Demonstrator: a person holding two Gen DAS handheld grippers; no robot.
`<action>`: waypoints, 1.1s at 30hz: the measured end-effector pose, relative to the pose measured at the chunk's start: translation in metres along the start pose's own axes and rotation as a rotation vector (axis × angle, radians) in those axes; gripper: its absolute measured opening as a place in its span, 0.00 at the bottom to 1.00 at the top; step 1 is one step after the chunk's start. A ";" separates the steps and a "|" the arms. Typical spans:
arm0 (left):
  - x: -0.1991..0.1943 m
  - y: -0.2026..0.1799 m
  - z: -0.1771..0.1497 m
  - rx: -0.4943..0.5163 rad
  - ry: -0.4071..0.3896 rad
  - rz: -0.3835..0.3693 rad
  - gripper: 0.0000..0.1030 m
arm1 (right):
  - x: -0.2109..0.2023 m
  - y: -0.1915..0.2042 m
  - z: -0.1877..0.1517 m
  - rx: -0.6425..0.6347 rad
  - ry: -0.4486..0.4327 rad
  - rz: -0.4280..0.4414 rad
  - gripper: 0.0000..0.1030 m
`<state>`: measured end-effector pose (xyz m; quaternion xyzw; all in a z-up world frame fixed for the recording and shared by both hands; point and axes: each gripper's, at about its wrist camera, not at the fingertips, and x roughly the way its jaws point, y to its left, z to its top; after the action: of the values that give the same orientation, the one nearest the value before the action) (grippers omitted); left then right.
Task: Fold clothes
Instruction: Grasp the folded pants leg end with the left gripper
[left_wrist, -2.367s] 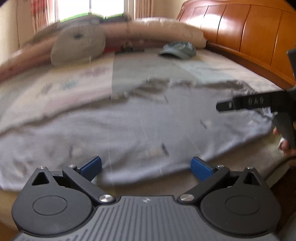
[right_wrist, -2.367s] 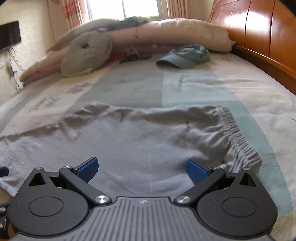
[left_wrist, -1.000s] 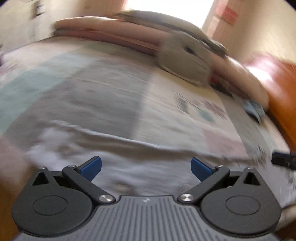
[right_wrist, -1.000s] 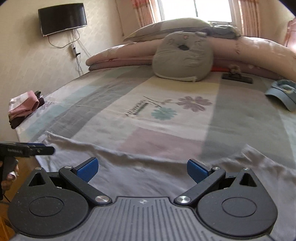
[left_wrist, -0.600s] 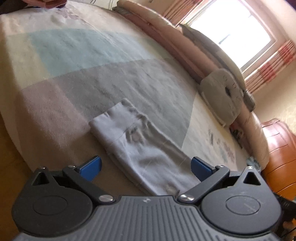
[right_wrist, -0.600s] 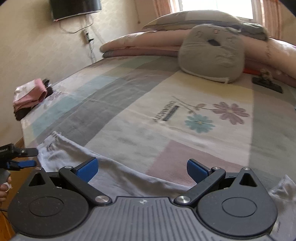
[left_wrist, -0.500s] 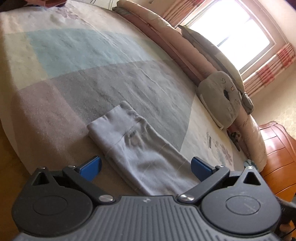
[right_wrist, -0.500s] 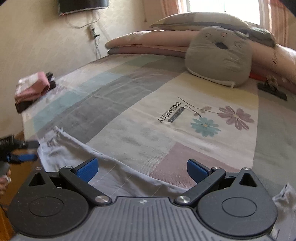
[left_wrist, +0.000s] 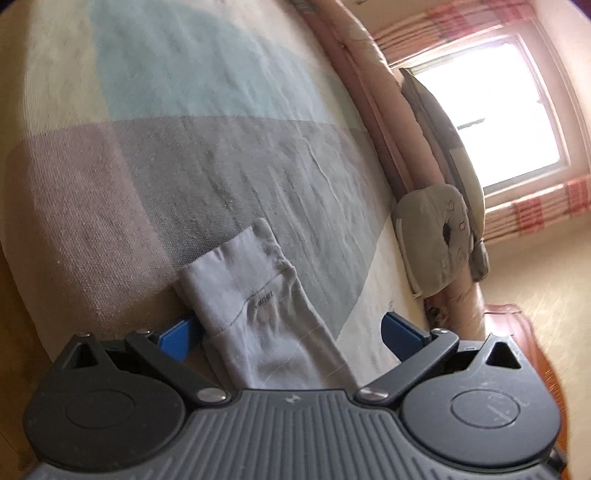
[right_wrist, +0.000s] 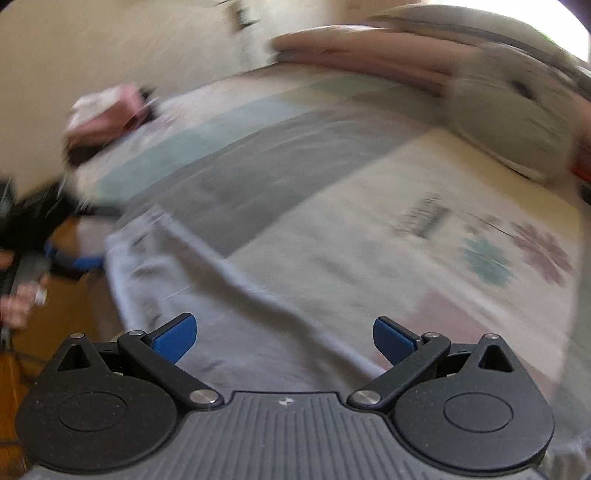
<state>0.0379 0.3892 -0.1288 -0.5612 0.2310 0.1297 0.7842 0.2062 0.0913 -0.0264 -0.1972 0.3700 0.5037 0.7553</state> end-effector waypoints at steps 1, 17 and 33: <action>0.001 0.001 0.002 -0.010 0.009 -0.006 0.99 | 0.008 0.012 0.004 -0.051 0.009 0.014 1.00; 0.000 -0.008 0.017 0.000 0.069 -0.130 0.99 | 0.092 0.136 0.048 -0.505 0.107 0.138 0.85; 0.016 -0.004 0.007 0.014 0.125 -0.069 0.99 | 0.086 0.107 0.058 -0.403 0.073 -0.021 0.86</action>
<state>0.0550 0.3938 -0.1312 -0.5704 0.2610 0.0654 0.7761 0.1488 0.2275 -0.0461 -0.3662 0.2868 0.5520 0.6921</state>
